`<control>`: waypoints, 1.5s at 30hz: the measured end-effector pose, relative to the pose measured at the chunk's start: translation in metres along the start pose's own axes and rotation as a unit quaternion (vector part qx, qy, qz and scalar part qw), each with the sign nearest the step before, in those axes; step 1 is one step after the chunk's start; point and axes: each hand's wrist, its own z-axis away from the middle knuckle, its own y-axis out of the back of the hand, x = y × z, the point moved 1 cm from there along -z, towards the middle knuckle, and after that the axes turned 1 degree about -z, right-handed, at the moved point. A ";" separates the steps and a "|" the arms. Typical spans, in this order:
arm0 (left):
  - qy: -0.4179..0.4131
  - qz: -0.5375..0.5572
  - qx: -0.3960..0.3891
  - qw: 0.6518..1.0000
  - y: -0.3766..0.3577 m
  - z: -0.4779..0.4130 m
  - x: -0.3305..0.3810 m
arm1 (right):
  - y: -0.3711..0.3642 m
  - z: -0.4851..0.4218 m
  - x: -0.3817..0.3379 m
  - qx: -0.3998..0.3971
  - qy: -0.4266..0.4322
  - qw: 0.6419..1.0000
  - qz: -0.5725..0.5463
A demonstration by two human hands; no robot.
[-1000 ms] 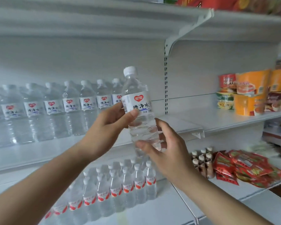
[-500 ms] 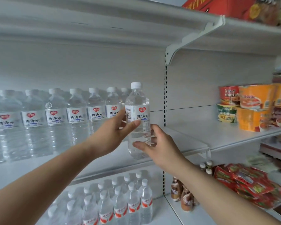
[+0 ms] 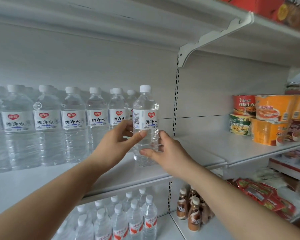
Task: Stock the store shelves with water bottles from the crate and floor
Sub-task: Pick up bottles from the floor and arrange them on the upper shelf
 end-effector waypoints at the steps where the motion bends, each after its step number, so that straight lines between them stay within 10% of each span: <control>1: 0.005 -0.001 0.002 1.000 0.001 -0.001 -0.001 | 0.000 -0.006 0.002 -0.003 -0.003 1.000 0.000; 8: 0.052 -0.106 0.114 0.986 0.009 -0.008 -0.017 | -0.021 -0.039 0.011 -0.009 -0.018 0.998 0.052; 29: 0.064 -0.200 0.095 0.973 0.007 -0.016 -0.030 | -0.040 -0.096 0.026 -0.006 -0.065 0.975 0.210; 45: -0.062 -0.219 0.058 0.972 0.012 0.011 -0.007 | -0.016 -0.016 -0.002 0.034 -0.143 0.984 0.101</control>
